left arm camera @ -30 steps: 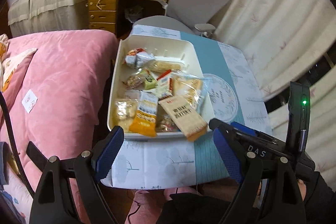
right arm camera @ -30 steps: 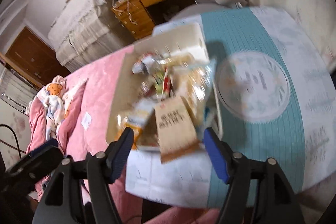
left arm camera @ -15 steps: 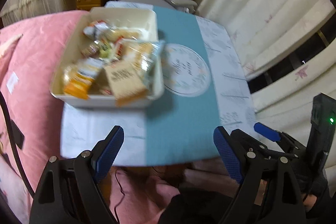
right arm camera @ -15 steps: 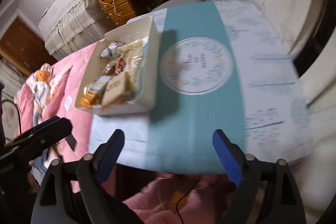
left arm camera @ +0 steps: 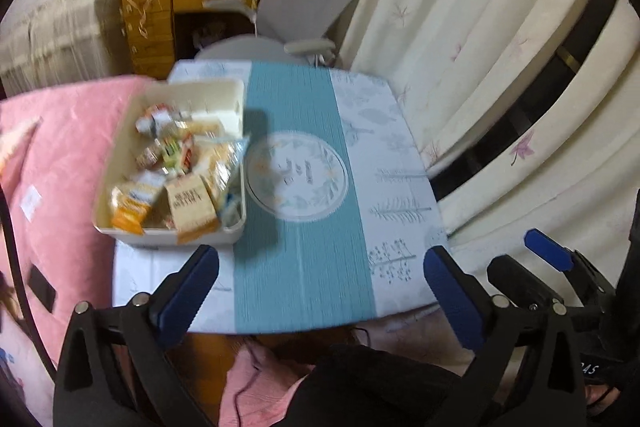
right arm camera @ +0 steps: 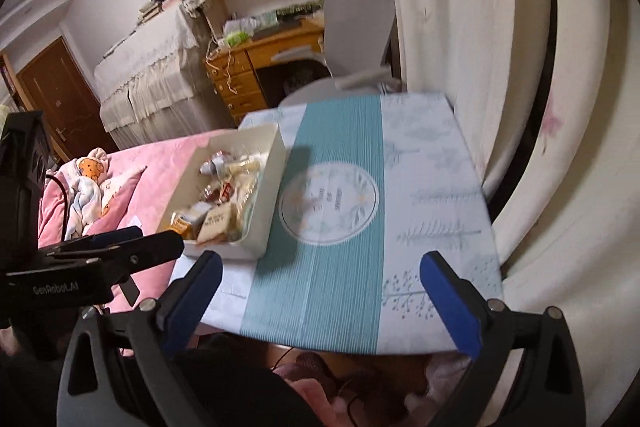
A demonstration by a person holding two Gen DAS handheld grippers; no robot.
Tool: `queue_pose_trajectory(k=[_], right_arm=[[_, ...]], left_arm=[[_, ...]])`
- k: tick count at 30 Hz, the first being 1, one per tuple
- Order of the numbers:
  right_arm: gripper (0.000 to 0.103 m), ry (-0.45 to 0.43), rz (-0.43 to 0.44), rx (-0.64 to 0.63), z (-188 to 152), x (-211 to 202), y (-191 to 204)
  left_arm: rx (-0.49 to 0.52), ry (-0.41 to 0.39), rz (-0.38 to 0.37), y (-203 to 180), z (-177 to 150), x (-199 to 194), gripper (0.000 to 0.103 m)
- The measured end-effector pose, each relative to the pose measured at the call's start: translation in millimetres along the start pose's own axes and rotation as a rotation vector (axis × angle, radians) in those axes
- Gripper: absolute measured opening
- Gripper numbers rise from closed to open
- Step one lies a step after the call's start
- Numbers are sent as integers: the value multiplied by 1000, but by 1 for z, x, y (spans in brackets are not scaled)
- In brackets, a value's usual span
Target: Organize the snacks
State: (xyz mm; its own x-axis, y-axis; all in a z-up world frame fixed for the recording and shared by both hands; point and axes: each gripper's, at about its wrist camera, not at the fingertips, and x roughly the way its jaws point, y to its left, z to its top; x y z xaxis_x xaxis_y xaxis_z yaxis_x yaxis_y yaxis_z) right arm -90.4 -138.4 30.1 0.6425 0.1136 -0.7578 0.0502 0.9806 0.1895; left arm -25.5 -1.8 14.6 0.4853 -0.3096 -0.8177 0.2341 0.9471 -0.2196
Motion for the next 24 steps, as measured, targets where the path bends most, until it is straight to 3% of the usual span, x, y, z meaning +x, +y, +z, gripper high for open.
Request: queue_pose_trajectory(k=[4,8,11,20,24], right_arm=[[103,38,-11,62,-7,-4,0],[103,68,-66,45,-18,0,6],[103,75,-54,67,-25,2,4],[103,71,-65,75,-23,2,-8],[103,84,-65,64,-19,5,-13]], left_arm=[[35,-48,94,-8,-13,-18,102],[44,-42,204,-10,-27,-18,102],[55,-35,266,-10,-29,-14,102],[40,-81,338,-14,-24,-8,102],[46,-77,328,-21,-21,-4,102]])
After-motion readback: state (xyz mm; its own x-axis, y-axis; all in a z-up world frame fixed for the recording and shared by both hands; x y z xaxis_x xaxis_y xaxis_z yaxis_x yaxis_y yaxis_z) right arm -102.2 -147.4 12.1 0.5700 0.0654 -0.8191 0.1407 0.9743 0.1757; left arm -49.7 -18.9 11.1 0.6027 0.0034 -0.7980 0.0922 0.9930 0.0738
